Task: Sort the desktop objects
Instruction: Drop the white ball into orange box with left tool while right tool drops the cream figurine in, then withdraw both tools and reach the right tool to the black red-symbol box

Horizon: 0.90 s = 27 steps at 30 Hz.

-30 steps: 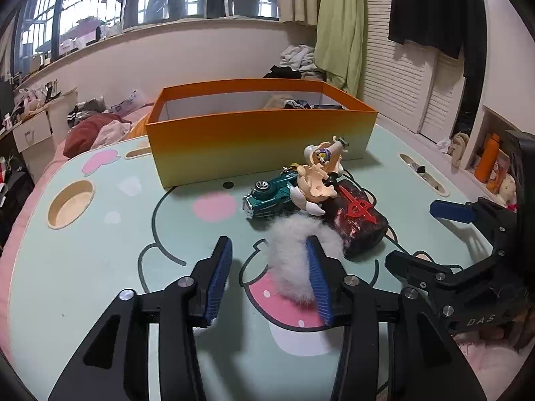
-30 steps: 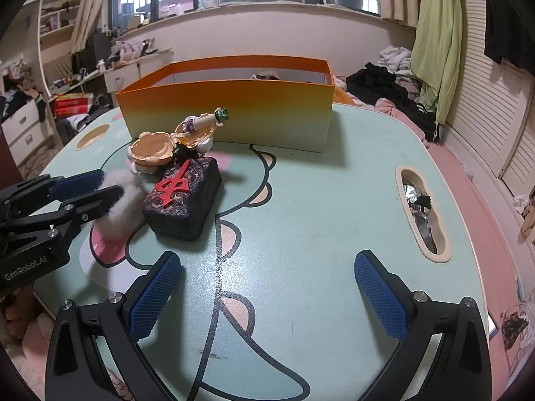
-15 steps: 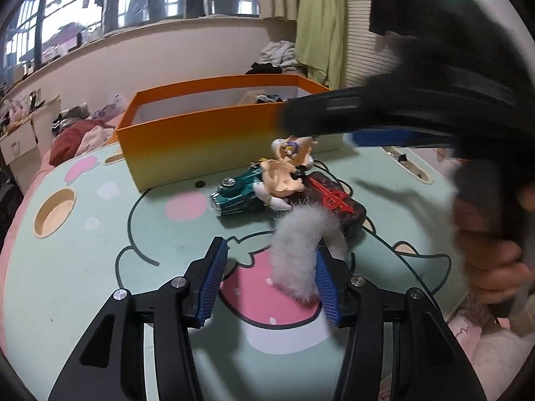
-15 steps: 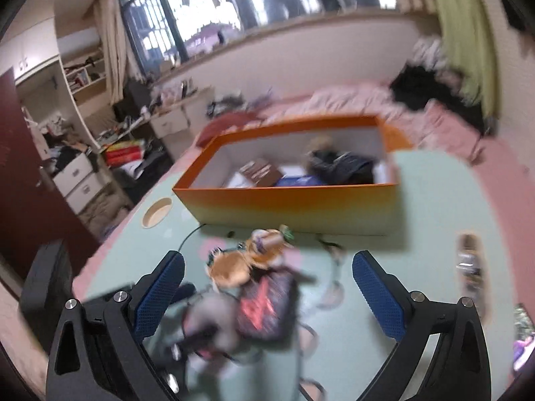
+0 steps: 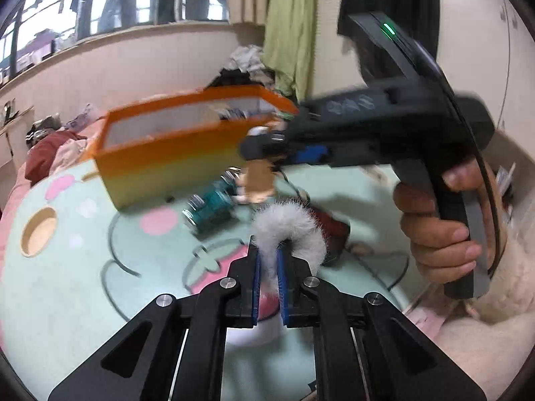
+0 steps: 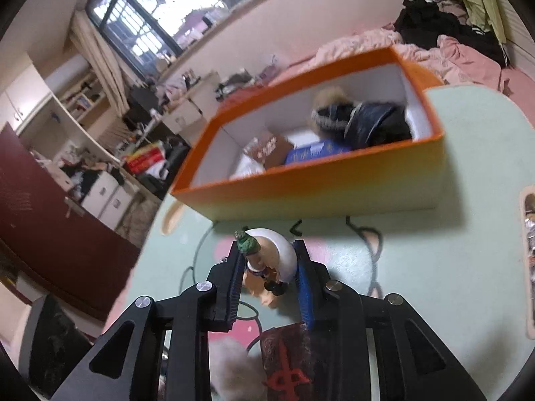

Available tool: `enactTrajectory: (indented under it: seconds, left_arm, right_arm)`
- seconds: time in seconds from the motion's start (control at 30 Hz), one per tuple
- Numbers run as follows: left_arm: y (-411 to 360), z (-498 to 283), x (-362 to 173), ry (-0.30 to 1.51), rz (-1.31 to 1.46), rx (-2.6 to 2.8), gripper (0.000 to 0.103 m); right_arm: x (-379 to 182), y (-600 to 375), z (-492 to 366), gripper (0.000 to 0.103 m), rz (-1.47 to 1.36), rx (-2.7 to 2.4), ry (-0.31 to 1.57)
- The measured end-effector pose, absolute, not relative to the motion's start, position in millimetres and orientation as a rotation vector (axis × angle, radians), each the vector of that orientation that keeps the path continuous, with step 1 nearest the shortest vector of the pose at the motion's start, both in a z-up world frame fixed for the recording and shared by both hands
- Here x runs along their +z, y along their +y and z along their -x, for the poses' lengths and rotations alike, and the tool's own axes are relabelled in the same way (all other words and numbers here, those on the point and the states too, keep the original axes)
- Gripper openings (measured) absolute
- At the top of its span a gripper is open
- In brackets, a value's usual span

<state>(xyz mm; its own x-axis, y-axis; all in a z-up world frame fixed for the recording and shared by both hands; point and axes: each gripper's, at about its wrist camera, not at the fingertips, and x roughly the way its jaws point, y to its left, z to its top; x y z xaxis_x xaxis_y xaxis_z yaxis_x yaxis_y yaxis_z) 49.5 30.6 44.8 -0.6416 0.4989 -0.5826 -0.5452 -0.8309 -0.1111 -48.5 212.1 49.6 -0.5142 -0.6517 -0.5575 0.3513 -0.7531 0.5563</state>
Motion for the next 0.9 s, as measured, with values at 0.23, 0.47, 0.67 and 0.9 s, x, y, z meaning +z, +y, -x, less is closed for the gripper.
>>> enactTrajectory:
  seconds: [0.23,0.47,0.67,0.9]
  left_arm:
    - [17,-17,103,-0.016,0.720,2.522,0.009]
    - [29,72,109,-0.092,0.763,2.691,0.026]
    - [25,53,87,-0.123,0.820,2.670,0.064]
    - [13,-19,74,0.001,0.857,2.629,0.078]
  right_arm:
    - [99,234,56,0.028,-0.909,-2.321,-0.551]
    - [106,221,114,0.030,-0.899,-2.481,-0.534]
    - [99,226,84,0.071,-0.836,-2.576,-0.414]
    - [83,235,5,0.088,-0.875,-2.605,-0.216]
